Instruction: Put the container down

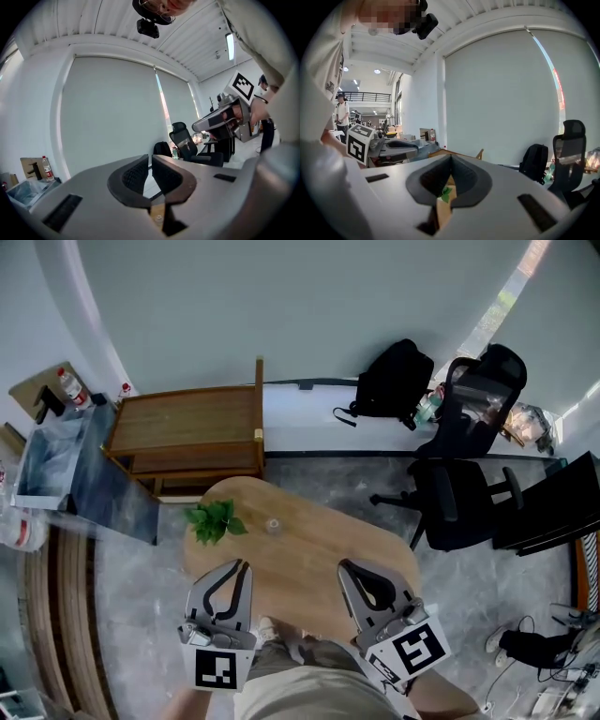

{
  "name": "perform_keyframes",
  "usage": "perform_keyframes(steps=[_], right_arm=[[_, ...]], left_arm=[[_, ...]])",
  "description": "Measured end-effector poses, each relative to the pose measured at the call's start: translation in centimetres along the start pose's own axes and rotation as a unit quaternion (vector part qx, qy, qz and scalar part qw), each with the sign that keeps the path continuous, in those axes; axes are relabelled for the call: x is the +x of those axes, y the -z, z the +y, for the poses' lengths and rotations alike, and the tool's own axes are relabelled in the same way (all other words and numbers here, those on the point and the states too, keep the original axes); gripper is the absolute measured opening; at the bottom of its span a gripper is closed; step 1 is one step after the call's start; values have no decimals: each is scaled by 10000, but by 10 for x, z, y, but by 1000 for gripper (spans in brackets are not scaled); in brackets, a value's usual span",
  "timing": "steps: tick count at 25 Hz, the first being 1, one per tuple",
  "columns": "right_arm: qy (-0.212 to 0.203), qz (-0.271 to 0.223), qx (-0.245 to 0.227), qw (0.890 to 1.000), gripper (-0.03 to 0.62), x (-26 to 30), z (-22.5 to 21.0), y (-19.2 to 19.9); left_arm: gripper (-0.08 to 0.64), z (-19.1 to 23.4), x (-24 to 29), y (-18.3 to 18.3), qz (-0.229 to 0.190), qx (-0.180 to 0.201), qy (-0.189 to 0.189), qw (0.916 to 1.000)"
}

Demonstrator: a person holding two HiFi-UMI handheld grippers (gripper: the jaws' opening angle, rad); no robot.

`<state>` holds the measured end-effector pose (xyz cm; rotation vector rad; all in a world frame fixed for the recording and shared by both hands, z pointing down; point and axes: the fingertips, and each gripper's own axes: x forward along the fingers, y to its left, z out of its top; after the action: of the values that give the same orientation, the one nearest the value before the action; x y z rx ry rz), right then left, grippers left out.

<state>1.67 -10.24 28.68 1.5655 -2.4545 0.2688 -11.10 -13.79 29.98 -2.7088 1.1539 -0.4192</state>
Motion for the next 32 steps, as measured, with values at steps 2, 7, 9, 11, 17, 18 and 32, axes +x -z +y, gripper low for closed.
perform_keyframes(steps=[2, 7, 9, 11, 17, 18, 32], right_arm=[[-19, -22, -24, 10000, -5, -5, 7, -7], [-129, -125, -128, 9998, -5, -18, 23, -32], [-178, -211, -192, 9994, -5, -20, 30, -41], [-228, -266, -290, 9990, -5, -21, 36, -48], [-201, -482, -314, 9981, -5, -24, 36, -72], [-193, -502, -332, 9980, -5, -23, 35, -74], [-194, -546, -419, 9974, -5, -25, 44, -76]], left_arm=[[23, 1, -8, -6, -20, -26, 8, 10000], [21, -1, -26, -18, 49, -172, 52, 9998], [21, 0, -30, -21, 36, -99, 60, 9999], [21, 2, -35, -23, 28, -49, 59, 10000], [21, 12, -43, -24, 267, -497, -122, 9983], [21, 15, -43, -26, 232, -429, -129, 9987], [21, 21, -50, -45, 21, -46, -64, 10000]])
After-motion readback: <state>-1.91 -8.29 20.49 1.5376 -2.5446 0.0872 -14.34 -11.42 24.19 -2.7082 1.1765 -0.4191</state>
